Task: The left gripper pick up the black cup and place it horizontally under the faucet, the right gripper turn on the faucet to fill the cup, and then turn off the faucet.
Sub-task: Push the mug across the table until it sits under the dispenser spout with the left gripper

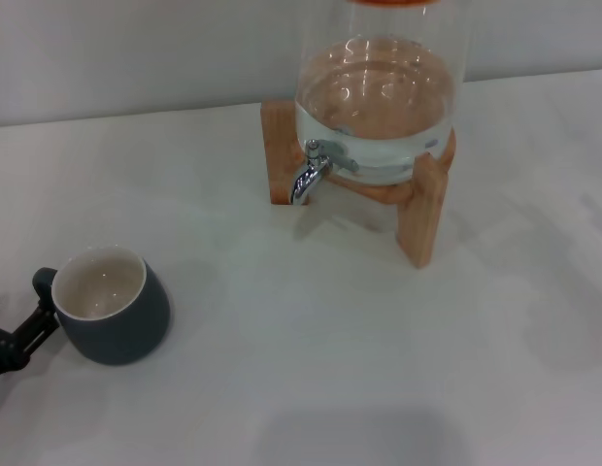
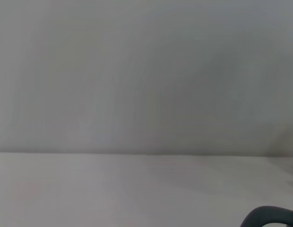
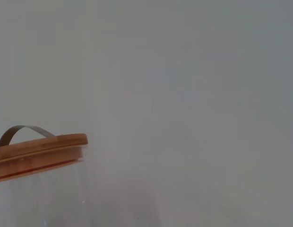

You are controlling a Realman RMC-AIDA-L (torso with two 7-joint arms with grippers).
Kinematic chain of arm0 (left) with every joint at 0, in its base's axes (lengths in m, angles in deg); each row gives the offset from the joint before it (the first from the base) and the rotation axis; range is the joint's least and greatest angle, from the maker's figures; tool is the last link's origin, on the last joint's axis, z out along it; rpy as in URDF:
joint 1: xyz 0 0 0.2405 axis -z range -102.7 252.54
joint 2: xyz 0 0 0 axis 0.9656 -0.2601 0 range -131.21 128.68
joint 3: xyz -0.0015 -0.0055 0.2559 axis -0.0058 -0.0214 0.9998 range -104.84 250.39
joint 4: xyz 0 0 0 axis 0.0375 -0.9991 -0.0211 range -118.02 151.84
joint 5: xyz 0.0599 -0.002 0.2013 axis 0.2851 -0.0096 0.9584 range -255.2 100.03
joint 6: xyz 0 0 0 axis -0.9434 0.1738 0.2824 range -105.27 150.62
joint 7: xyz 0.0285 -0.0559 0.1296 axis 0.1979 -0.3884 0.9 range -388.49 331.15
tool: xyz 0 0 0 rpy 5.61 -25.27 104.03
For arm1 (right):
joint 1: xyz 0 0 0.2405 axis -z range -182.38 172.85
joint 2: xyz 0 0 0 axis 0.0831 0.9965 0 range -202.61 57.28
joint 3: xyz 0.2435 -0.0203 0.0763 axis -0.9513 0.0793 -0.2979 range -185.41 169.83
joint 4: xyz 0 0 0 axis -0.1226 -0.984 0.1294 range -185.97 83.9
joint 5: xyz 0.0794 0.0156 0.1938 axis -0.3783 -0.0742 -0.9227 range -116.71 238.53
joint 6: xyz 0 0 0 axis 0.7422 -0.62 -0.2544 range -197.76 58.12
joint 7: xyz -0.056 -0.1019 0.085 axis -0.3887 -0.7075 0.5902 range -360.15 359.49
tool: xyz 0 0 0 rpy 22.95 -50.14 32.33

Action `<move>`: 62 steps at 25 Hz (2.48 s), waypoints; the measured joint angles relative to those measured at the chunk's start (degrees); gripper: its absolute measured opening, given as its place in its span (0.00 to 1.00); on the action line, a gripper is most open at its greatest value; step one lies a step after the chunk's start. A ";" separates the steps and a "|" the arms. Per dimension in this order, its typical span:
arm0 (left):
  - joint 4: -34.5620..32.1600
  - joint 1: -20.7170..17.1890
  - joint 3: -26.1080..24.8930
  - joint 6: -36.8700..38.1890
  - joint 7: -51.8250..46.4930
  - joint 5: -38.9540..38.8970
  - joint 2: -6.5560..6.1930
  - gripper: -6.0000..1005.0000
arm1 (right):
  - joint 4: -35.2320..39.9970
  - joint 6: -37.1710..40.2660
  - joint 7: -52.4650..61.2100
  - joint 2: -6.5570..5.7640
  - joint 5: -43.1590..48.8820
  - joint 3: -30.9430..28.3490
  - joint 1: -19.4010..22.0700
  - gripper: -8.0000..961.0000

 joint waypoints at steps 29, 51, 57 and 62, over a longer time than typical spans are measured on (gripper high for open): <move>-1.37 0.28 -0.22 0.51 0.25 1.93 0.10 0.86 | 0.00 -0.09 0.00 0.08 -0.10 -0.62 -0.05 0.72; -2.17 0.12 -0.36 1.05 0.00 1.66 0.19 0.86 | -0.01 -0.09 0.00 0.08 -0.11 -0.61 -0.31 0.72; -2.17 0.65 -0.36 1.13 0.00 1.56 0.18 0.86 | -0.01 -0.09 0.00 0.08 -0.01 -0.61 0.07 0.72; -2.17 0.75 -0.38 1.17 0.00 1.56 0.19 0.86 | -0.01 -0.20 0.00 0.09 -0.03 -0.61 0.49 0.72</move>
